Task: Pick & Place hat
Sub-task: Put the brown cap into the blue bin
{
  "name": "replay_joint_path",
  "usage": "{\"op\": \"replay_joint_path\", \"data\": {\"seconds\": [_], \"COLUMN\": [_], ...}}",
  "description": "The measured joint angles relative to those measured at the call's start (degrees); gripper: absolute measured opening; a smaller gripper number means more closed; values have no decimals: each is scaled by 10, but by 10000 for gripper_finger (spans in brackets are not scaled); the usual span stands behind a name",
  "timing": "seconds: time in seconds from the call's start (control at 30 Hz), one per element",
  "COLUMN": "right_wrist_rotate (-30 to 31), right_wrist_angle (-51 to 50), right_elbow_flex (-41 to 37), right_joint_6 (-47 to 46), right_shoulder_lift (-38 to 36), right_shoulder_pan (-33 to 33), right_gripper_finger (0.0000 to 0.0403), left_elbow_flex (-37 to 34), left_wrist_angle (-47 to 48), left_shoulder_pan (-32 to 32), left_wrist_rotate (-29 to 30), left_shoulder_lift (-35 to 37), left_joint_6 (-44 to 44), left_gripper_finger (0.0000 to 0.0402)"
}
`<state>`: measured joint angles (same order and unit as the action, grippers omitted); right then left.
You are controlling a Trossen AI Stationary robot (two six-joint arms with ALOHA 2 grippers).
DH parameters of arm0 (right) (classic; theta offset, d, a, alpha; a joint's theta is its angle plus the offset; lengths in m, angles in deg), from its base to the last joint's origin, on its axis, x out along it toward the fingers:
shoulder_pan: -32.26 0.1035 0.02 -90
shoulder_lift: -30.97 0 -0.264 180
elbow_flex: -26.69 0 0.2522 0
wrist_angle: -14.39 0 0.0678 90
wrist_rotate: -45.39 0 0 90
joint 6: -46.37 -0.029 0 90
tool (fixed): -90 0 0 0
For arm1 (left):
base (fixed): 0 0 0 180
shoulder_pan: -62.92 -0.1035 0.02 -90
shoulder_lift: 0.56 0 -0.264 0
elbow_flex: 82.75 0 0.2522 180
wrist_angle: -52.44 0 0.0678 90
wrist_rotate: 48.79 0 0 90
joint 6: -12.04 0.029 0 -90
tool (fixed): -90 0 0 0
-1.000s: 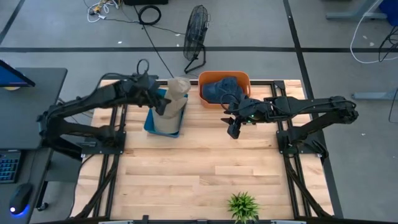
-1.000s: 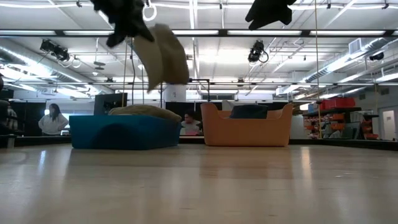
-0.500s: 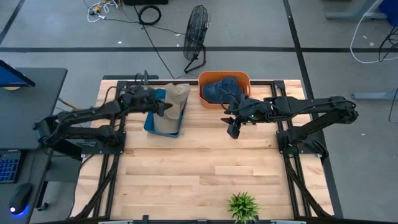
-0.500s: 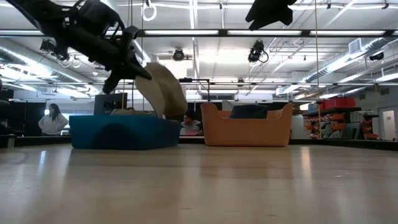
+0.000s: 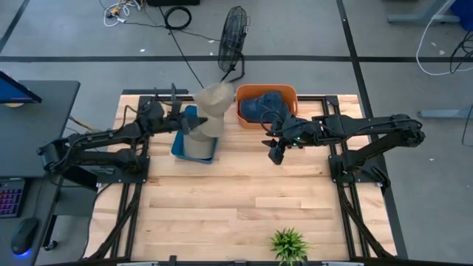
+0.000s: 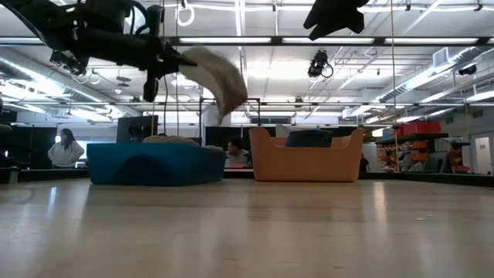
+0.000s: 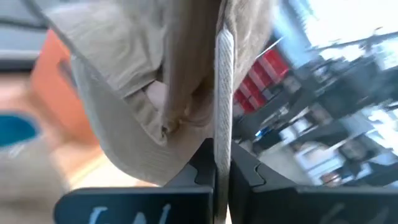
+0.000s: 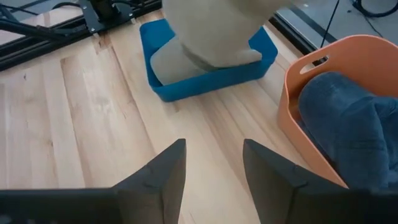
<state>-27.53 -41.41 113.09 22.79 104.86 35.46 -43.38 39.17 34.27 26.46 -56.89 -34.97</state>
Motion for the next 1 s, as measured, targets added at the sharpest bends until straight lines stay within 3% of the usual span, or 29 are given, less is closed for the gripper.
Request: {"op": "replay_joint_path", "data": {"seconds": [0.17,0.27,0.53,0.83,1.0], "right_wrist_rotate": [0,0,0,0,0], "right_wrist_angle": [0,0,0,0,0], "right_elbow_flex": [0,0,0,0,0], "right_joint_6": [-6,-6,-17,-21,-30], "right_shoulder_lift": [0,0,0,0,0], "right_shoulder_pan": [0,0,0,0,0], "right_gripper_finger": [165,165,165,165,165], "left_elbow_flex": [0,3,0,0,1], "left_wrist_angle": [113,162,71,228,239], "left_shoulder_pan": [23,34,34,35,34], "left_wrist_rotate": [-1,31,61,60,59], "left_shoulder_lift": [3,3,29,35,36], "left_joint_6": [15,29,59,74,114], "left_gripper_finger": [11,11,11,11,15]}}
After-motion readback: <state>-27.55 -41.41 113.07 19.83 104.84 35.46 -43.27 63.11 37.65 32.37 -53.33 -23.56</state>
